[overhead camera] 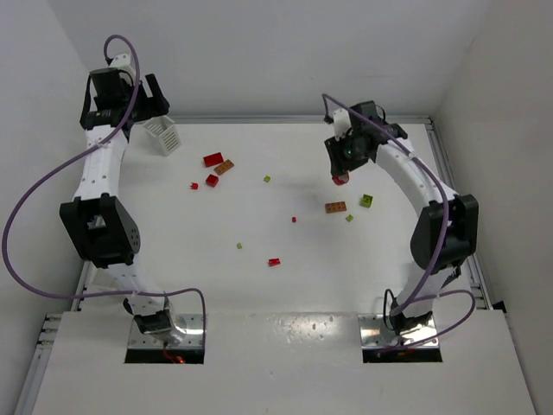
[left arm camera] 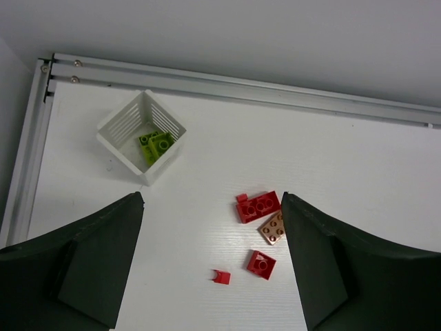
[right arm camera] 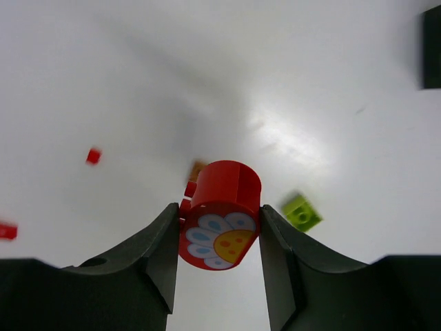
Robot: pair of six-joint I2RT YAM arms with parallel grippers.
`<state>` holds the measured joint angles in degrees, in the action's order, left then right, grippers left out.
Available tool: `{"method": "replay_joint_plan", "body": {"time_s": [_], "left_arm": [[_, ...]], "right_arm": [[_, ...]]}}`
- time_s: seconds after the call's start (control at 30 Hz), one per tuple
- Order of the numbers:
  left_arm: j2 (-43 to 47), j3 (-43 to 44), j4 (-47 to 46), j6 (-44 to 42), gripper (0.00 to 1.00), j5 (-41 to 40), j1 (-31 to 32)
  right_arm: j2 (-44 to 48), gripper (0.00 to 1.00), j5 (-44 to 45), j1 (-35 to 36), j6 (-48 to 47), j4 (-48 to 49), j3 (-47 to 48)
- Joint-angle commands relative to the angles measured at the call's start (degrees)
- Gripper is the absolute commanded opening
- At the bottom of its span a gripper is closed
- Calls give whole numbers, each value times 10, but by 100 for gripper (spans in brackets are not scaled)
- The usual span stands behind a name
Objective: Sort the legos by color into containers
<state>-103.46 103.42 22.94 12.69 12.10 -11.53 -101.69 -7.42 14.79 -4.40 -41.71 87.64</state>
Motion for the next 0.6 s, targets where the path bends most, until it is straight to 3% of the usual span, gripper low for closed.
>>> {"method": "replay_joint_plan", "body": {"time_s": [0.0, 0.2, 0.57], "left_arm": [[37, -8, -27, -1, 87, 6, 4], [48, -25, -27, -6, 87, 6, 4], [41, -42, -33, 21, 87, 17, 9]], "right_arm": [[-37, 0, 101, -25, 25, 52, 100], [-126, 0, 145, -63, 44, 87, 254], [-252, 0, 193, -109, 39, 139, 400]]}}
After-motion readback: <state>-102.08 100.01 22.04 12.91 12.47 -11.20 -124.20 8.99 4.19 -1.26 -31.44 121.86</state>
